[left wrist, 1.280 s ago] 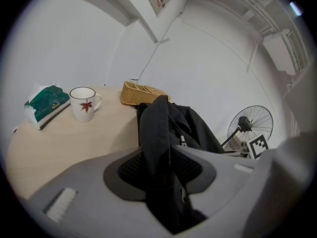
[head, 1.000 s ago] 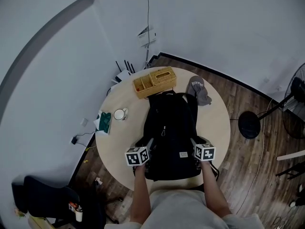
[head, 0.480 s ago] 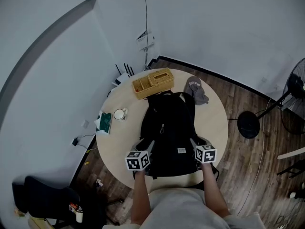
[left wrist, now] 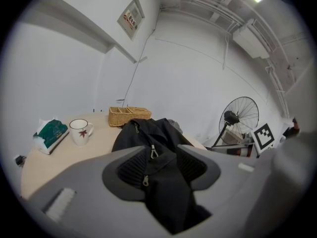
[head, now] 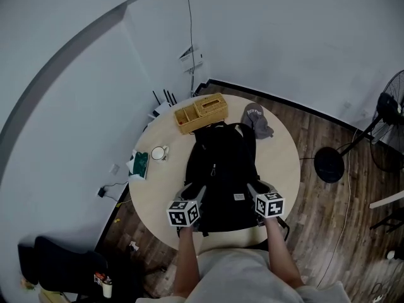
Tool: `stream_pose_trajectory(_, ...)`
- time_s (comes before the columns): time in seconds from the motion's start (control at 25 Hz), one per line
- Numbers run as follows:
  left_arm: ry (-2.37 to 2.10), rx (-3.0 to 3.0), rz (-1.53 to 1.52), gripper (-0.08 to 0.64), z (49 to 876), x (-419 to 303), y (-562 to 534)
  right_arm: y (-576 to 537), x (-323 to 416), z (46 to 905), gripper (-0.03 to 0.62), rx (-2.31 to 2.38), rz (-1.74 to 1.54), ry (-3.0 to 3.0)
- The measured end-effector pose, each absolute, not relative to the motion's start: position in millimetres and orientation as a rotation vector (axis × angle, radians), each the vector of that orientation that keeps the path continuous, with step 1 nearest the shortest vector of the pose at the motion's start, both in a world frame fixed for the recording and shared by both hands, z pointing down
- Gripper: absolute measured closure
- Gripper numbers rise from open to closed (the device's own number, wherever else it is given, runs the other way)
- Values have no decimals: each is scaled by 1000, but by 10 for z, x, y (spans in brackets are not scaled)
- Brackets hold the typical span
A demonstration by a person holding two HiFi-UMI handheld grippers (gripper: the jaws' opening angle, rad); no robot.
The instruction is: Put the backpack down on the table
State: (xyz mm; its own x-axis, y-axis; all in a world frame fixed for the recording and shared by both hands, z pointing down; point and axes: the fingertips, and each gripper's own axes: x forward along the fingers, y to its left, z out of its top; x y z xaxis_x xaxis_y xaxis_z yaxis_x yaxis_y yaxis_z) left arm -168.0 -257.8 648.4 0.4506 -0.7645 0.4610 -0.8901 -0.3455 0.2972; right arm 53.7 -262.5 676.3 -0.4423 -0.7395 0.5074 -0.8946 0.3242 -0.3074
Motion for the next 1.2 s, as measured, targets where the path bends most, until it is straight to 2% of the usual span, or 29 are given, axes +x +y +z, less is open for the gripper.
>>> stream_pose_trajectory(0.36,-1394,2221,314,327,6400,-1664,-2566,-2579,479,6665,463,1468,778,-2343)
stream_pose_trajectory(0.44,-1395,2232,306,370,6368,-1647,-2559,-2572,473,6636,468,1465,774,-2355)
stream_pose_trajectory(0.52,-1395,2241,292,424,6340,-1631,-2545,-2560,469,6613,511,1466,770,-2369)
stream_pose_trajectory(0.76,-1373,2260,284,499,6320,-1579,-2535,-2538,421,6572,592,1458,745,-2388)
stream_pose_trajectory(1.2,-1346,2274,325,502,6377,-1478,-2496,-2529,419,6526,592,1480,737,-2378)
